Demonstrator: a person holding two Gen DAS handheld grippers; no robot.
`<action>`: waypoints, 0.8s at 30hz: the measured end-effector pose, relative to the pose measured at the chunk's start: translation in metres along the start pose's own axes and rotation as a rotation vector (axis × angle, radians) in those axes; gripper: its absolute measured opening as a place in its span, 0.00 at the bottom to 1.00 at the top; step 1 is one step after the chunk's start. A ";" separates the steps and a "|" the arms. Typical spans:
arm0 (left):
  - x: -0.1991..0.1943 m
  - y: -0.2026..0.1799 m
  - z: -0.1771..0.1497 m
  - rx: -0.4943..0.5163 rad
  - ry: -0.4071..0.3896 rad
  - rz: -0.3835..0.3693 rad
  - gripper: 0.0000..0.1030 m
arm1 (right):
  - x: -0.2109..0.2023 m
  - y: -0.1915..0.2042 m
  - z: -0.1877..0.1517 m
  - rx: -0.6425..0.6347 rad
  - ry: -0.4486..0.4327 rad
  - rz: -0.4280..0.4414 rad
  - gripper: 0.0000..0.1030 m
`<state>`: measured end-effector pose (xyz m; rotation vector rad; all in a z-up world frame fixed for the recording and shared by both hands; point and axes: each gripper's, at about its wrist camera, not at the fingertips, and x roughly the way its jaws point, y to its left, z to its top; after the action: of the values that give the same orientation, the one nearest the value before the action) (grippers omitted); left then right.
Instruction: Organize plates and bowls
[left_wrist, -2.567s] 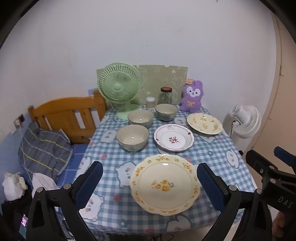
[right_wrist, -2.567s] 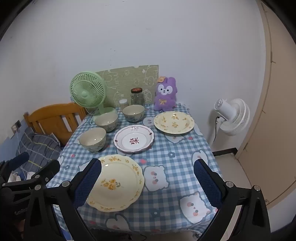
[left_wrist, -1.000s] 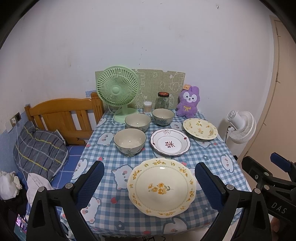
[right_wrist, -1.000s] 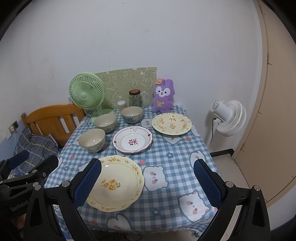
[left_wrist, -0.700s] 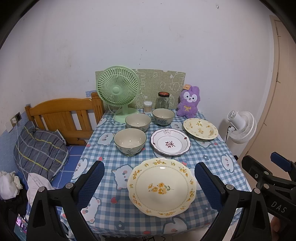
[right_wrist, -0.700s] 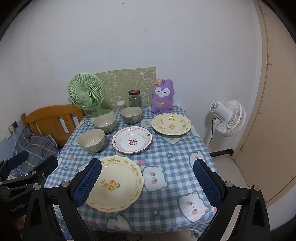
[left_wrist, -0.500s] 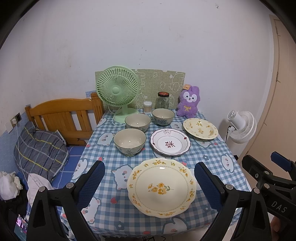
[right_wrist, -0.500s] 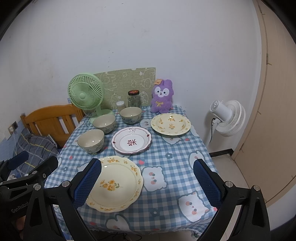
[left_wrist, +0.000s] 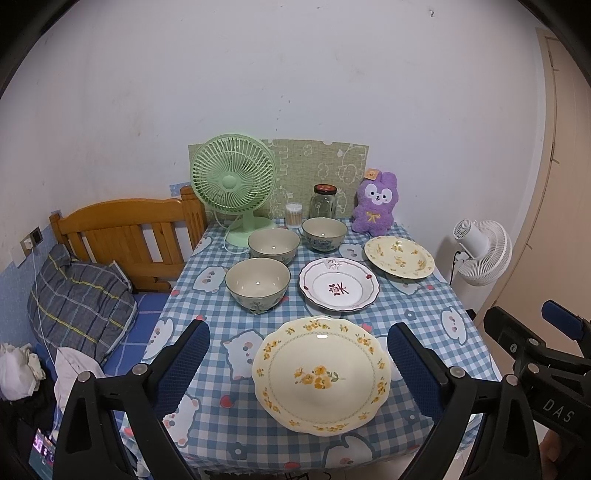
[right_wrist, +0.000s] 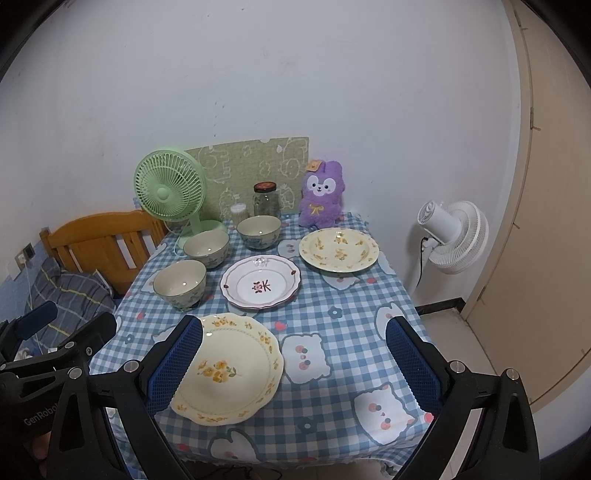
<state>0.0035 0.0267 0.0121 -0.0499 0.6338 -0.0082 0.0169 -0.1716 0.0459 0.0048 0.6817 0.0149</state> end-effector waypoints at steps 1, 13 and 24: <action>0.000 -0.001 0.000 0.001 -0.001 0.000 0.95 | -0.001 0.001 -0.001 0.000 0.000 0.000 0.98; 0.002 -0.004 -0.002 0.011 -0.006 0.004 0.95 | 0.003 0.002 -0.003 0.006 0.007 -0.008 0.97; 0.023 0.000 -0.009 0.016 0.048 0.015 0.89 | 0.034 0.015 -0.011 0.017 0.078 0.009 0.91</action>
<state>0.0170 0.0257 -0.0090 -0.0294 0.6821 0.0001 0.0364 -0.1557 0.0159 0.0240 0.7595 0.0180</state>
